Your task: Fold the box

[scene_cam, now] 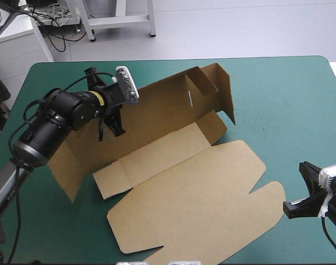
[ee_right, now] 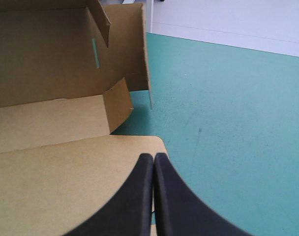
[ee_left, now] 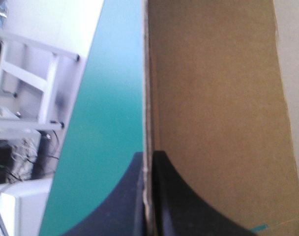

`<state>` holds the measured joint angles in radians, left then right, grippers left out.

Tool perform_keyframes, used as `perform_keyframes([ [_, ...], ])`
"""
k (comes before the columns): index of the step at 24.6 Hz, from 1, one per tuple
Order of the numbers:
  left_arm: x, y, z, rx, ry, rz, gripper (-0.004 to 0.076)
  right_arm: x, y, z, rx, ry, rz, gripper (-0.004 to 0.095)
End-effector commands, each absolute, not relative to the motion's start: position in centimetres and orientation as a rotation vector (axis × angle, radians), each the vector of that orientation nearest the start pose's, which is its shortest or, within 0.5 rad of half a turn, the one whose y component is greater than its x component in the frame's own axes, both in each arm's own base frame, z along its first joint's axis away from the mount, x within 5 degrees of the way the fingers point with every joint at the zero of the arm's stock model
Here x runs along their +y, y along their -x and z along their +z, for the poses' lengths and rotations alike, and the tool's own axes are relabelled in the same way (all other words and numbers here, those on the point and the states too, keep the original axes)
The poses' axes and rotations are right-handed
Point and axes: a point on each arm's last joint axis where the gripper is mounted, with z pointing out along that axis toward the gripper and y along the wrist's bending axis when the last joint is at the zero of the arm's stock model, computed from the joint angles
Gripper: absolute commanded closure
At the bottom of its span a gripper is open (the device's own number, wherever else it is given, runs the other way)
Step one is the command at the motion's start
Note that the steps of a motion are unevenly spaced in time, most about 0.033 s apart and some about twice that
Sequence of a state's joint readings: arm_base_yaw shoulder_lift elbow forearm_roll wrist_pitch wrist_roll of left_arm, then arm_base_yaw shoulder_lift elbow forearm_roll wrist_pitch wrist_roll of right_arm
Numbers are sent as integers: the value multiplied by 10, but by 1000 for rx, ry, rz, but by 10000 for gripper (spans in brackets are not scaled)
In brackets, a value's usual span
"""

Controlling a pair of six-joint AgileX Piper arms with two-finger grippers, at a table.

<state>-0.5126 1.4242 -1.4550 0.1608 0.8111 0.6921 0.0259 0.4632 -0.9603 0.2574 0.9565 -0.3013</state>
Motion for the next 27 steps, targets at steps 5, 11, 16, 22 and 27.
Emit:
perform_keyframes([
  [5,-195,-258,421,1384,-1511,406,731,19,-45,423,1826,250,123,923],
  [11,-202,-253,387,1271,-1559,418,731,19,-44,421,1846,256,120,922],
  [16,-194,-237,375,1171,-1534,412,731,18,-45,421,1844,249,115,923],
  [22,-180,-213,366,1033,-1509,425,731,18,-45,422,1845,202,151,923],
  [27,-171,-202,369,973,-1491,449,729,18,-44,421,1858,192,164,923],
])
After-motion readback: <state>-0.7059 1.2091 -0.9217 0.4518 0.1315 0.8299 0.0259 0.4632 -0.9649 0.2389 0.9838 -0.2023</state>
